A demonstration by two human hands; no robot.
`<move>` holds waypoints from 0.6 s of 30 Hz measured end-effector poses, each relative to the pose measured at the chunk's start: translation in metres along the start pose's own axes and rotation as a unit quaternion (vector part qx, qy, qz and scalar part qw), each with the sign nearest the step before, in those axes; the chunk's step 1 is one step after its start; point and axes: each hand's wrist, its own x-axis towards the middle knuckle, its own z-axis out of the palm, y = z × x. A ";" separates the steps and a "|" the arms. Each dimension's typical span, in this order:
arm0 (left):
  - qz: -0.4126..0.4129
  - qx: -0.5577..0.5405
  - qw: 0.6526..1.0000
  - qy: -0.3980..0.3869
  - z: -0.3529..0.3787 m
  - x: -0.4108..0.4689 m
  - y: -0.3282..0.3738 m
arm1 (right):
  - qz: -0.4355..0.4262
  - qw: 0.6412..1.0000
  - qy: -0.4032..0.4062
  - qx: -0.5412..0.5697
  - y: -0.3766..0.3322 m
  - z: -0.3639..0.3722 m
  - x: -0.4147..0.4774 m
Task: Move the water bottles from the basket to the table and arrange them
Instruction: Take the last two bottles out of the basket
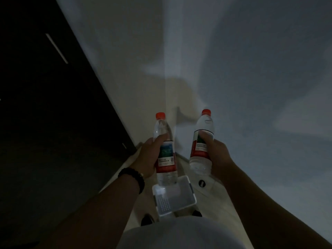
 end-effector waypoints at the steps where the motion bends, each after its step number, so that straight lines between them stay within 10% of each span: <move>1: -0.005 -0.006 1.000 -0.011 0.004 -0.001 0.004 | -0.005 1.000 0.001 0.005 -0.004 -0.001 -0.001; 18: -0.088 -0.091 0.989 -0.073 0.055 -0.020 0.043 | -0.011 0.996 -0.046 0.080 -0.046 -0.034 -0.023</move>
